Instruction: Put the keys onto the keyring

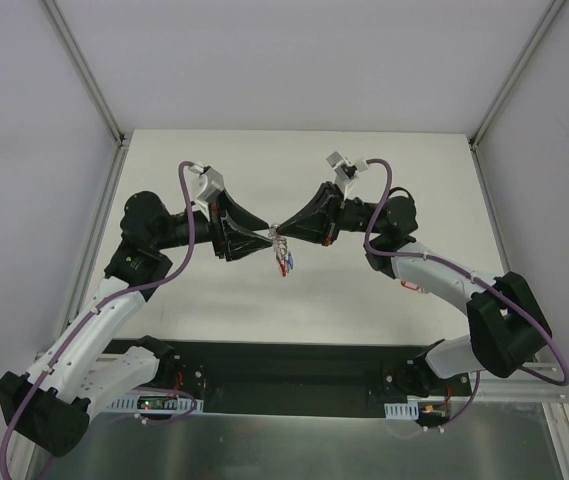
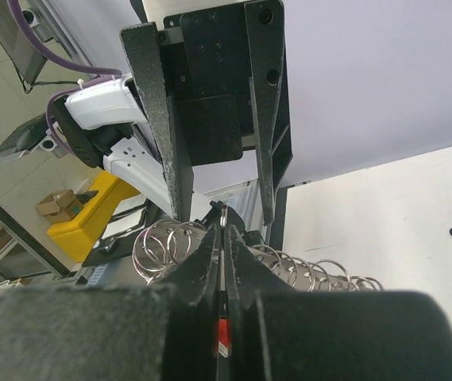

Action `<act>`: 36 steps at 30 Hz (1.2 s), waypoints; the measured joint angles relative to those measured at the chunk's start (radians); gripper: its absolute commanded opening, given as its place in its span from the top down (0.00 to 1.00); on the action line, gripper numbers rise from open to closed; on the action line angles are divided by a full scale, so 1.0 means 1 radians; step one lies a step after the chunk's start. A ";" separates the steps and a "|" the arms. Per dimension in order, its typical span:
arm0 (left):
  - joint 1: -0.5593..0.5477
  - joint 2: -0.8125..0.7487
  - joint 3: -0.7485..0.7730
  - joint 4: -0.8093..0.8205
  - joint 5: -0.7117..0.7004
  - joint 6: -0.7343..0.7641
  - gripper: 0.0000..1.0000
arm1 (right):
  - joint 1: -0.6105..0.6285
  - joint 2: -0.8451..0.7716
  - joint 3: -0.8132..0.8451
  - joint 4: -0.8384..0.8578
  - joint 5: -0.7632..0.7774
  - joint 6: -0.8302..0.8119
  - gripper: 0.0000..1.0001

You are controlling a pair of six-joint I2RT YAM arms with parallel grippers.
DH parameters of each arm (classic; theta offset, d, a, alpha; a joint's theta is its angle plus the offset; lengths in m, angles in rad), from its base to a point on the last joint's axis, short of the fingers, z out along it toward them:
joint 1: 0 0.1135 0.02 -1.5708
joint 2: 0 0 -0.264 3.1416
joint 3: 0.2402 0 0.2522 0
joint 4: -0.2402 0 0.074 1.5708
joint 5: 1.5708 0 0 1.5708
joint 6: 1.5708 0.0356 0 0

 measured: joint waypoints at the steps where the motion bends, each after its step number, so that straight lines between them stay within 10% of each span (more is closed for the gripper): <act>1: 0.000 0.000 0.000 0.003 0.002 -0.003 0.55 | 0.000 0.001 0.003 0.000 -0.001 0.001 0.99; 31: 0.000 0.037 -0.011 0.105 0.009 -0.065 1.00 | 0.007 0.027 0.040 0.000 -0.017 0.015 0.98; 36: 0.000 0.030 0.013 0.013 0.006 -0.008 1.00 | 0.007 0.027 0.037 -0.002 -0.026 0.013 0.71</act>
